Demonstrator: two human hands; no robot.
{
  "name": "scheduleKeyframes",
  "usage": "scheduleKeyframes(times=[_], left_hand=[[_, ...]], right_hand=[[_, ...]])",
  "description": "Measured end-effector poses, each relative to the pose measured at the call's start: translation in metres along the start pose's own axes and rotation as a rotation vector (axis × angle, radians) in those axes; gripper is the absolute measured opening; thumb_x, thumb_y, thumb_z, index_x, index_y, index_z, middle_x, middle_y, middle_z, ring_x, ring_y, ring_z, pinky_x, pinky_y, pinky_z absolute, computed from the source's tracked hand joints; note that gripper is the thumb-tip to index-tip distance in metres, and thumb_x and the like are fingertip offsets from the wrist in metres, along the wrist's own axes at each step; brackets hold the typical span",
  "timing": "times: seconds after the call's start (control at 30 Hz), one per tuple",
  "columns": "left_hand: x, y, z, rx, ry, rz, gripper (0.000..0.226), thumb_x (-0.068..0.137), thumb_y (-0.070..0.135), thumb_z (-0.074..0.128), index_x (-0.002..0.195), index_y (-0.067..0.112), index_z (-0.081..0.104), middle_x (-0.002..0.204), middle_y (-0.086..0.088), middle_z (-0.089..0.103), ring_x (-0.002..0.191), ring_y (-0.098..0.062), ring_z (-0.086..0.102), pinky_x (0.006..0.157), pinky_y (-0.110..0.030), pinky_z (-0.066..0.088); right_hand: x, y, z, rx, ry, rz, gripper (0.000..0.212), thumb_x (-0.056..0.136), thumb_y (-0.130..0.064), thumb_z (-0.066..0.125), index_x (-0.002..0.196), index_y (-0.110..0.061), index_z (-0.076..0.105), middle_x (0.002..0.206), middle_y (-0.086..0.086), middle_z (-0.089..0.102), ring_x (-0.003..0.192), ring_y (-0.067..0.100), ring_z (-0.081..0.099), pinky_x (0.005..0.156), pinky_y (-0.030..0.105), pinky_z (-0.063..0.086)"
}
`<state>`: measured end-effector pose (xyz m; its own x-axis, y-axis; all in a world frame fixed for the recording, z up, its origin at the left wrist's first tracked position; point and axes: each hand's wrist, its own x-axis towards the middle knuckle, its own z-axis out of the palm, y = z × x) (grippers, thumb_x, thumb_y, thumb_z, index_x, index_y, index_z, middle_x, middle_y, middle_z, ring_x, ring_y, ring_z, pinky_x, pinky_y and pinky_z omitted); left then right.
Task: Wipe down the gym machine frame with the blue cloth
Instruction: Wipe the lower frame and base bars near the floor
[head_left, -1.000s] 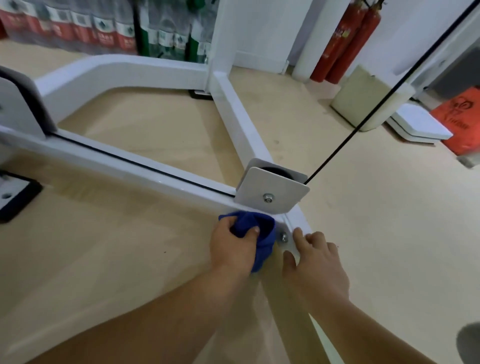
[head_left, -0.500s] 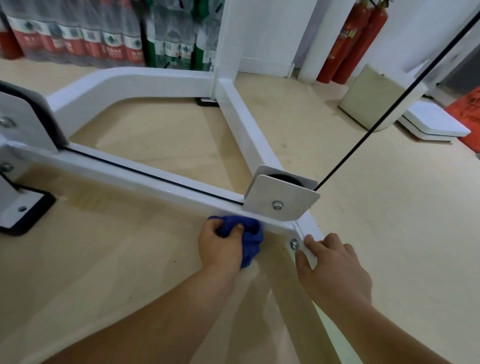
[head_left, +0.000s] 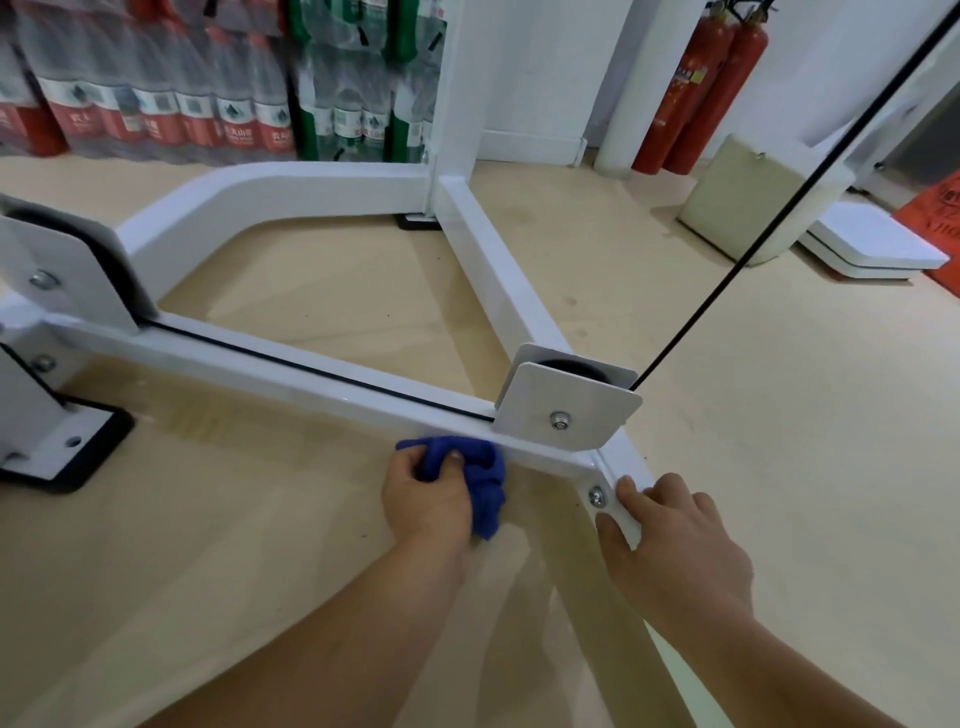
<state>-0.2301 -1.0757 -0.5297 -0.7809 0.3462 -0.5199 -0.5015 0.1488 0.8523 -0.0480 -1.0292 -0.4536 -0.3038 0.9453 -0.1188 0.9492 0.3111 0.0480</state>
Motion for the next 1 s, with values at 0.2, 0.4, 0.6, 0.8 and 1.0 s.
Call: scheduleKeyframes(times=[0.2,0.4,0.6,0.8,1.0], left_hand=[[-0.045,0.009,0.035,0.121,-0.479,0.108,0.011,0.087,0.012,0.076,0.087,0.021,0.07,0.087,-0.002,0.075,0.081,-0.018,0.071,0.07,-0.027,0.059],[-0.063,0.038,-0.013,0.113,-0.309,0.304,0.043,0.08,0.018,0.081,0.116,0.033,0.062,0.105,0.011,0.068,0.094,-0.008,0.068,0.079,-0.021,0.057],[-0.068,0.071,-0.013,0.054,-0.481,0.384,0.037,0.083,0.017,0.081,0.114,0.033,0.068,0.101,0.012,0.074,0.09,-0.01,0.073,0.082,-0.037,0.062],[-0.06,0.079,0.017,0.113,-0.37,0.463,0.024,0.081,0.038,0.083,0.092,0.033,0.062,0.095,0.012,0.067,0.085,-0.003,0.066,0.08,-0.03,0.058],[-0.067,0.067,0.025,0.058,-0.28,0.516,0.026,0.081,0.024,0.084,0.089,0.029,0.06,0.111,0.019,0.045,0.093,0.0,0.06,0.082,-0.011,0.048]], right_hand=[[0.0,0.004,-0.01,-0.011,-0.037,-0.04,0.04,0.098,-0.06,0.037,0.137,-0.048,0.043,0.109,-0.015,0.038,0.109,0.012,0.04,0.07,0.029,0.048],[-0.001,0.004,-0.009,-0.017,-0.034,-0.032,0.052,0.098,-0.061,0.036,0.149,-0.046,0.034,0.126,-0.015,0.04,0.123,0.013,0.038,0.076,0.029,0.047],[-0.002,0.002,-0.011,-0.011,-0.051,-0.03,0.054,0.098,-0.06,0.037,0.149,-0.045,0.031,0.126,-0.015,0.039,0.122,0.013,0.038,0.077,0.028,0.048],[-0.003,0.001,-0.01,-0.026,-0.043,-0.036,0.054,0.097,-0.058,0.038,0.149,-0.045,0.03,0.126,-0.016,0.039,0.12,0.012,0.037,0.069,0.027,0.043],[-0.004,0.002,-0.008,-0.036,-0.036,-0.05,0.056,0.097,-0.059,0.038,0.15,-0.046,0.027,0.128,-0.018,0.037,0.121,0.011,0.036,0.068,0.025,0.043]])
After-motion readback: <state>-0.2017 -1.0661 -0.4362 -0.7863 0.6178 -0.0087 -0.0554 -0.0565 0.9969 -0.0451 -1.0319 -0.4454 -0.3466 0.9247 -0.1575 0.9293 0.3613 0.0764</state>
